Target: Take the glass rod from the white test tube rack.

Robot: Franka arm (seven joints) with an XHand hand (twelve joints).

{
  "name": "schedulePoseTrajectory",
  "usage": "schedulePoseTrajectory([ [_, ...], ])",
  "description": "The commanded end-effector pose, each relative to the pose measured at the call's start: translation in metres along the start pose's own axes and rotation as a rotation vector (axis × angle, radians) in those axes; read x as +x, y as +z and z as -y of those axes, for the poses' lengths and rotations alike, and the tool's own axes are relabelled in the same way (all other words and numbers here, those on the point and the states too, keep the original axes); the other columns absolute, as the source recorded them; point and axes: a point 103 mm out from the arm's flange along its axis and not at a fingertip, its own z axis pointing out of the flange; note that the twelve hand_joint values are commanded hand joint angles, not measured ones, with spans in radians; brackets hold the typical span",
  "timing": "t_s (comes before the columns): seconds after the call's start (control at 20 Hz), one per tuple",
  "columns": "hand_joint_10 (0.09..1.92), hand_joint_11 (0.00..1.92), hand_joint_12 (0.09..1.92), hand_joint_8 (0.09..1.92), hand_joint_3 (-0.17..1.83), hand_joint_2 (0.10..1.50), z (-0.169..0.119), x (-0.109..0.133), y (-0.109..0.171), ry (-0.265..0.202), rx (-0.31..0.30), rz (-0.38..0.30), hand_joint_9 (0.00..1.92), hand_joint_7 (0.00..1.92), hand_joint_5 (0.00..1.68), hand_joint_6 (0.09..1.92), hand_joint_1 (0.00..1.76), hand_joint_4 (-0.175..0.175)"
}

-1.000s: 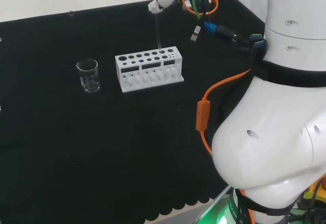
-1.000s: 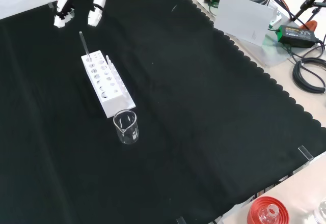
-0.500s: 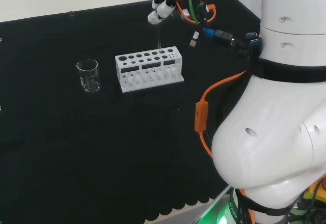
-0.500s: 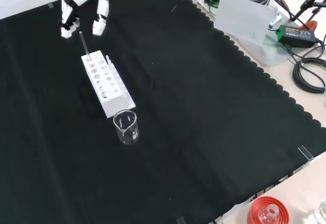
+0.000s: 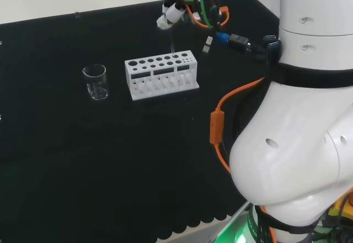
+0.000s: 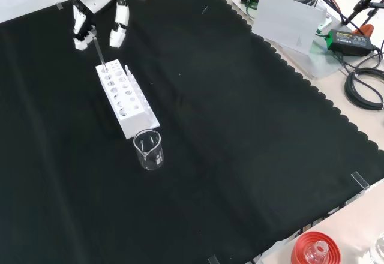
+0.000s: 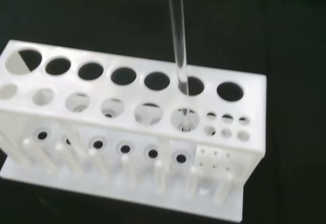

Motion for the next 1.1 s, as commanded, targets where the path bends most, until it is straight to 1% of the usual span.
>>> schedulePoseTrajectory([
  [0.05, 0.62, 1.04, 1.14, 0.76, 0.3, 0.84, -0.009, 0.008, 0.009, -0.021, 0.01, 0.01, 1.06, 0.79, 0.5, 0.71, 0.68, -0.074],
  [0.3, 0.59, 1.1, 1.11, 0.76, 0.33, 0.83, -0.014, 0.013, 0.01, -0.031, 0.001, 0.014, 1.11, 0.83, 0.55, 0.77, 0.71, -0.088],
  [0.5, 0.56, 1.16, 1.07, 0.75, 0.36, 0.82, -0.017, 0.015, 0.01, -0.029, 0.0, 0.025, 1.16, 0.86, 0.59, 0.8, 0.75, -0.103],
  [0.6, 0.52, 1.22, 1.02, 0.75, 0.39, 0.81, -0.019, 0.015, 0.01, -0.029, -0.002, 0.036, 1.2, 0.88, 0.63, 0.8, 0.8, -0.118],
  [0.75, 0.45, 1.36, 0.91, 0.73, 0.43, 0.79, -0.021, 0.016, 0.008, -0.03, -0.009, 0.044, 1.31, 0.96, 0.72, 0.78, 0.9, -0.158],
  [0.8, 0.42, 1.4, 0.88, 0.72, 0.45, 0.78, -0.021, 0.015, 0.008, -0.03, -0.011, 0.05, 1.35, 0.99, 0.74, 0.77, 0.93, -0.167],
  [0.95, 0.34, 1.49, 0.8, 0.71, 0.49, 0.77, -0.022, 0.015, 0.006, -0.029, -0.011, 0.057, 1.43, 1.04, 0.78, 0.76, 0.96, -0.175],
  [1.1, 0.32, 1.52, 0.79, 0.71, 0.5, 0.76, -0.023, 0.011, 0.007, -0.022, -0.008, 0.064, 1.46, 1.06, 0.79, 0.76, 0.97, -0.175],
])
